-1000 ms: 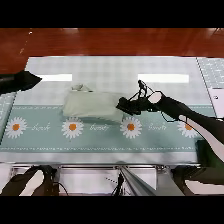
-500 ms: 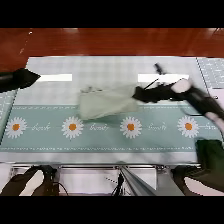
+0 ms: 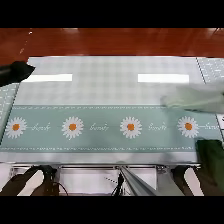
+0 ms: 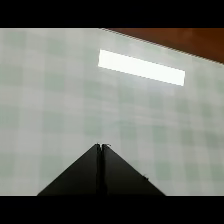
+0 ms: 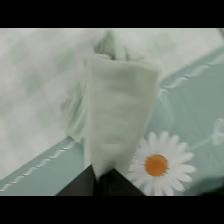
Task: Fold the shirts.
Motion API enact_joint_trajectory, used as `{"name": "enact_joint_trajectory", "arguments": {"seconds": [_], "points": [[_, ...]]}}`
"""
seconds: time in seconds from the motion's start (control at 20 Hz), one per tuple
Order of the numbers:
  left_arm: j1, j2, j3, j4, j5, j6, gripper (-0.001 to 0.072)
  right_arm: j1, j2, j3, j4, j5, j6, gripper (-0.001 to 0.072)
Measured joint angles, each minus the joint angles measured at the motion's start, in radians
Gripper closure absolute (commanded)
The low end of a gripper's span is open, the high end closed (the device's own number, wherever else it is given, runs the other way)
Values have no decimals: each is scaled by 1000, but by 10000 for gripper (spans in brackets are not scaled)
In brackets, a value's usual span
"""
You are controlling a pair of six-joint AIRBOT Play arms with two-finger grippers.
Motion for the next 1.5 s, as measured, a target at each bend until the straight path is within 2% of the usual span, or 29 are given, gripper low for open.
{"name": "enact_joint_trajectory", "arguments": {"seconds": [0.15,0.35,0.45,0.65,0.7,0.75,0.8,0.85,1.1,1.25,1.3,1.4,1.45,1.5], "points": [[0,-42,0,0,37,0,685,-161,75,5,-157,150,4,696],[0,-127,0,0,60,0,685,-276,142,6,-494,316,-19,696],[0,-168,0,0,66,0,686,-304,175,6,-640,377,-23,695],[0,-218,0,0,112,0,686,-327,212,6,-832,439,-29,693],[0,-224,0,0,127,0,686,-329,216,6,-854,451,-31,653],[0,-229,0,0,141,0,686,-330,220,6,-874,461,-31,529],[0,-231,0,0,149,0,685,-332,222,6,-890,472,-31,373],[-1,-234,0,-3,162,0,686,-332,224,6,-904,483,-33,271],[0,-235,1,-34,178,0,686,-334,227,6,-943,504,-45,274],[-1,-225,33,-81,167,0,685,-334,207,27,-894,418,-24,277],[0,-222,55,-92,159,0,629,-334,195,42,-840,376,-19,277],[-1,-219,116,-118,113,1,170,-334,164,80,-650,259,-19,277],[-1,-218,150,-143,79,0,138,-334,147,95,-507,188,-29,279],[-1,-217,184,-173,46,-1,138,-331,130,104,-351,117,-51,279]]}}
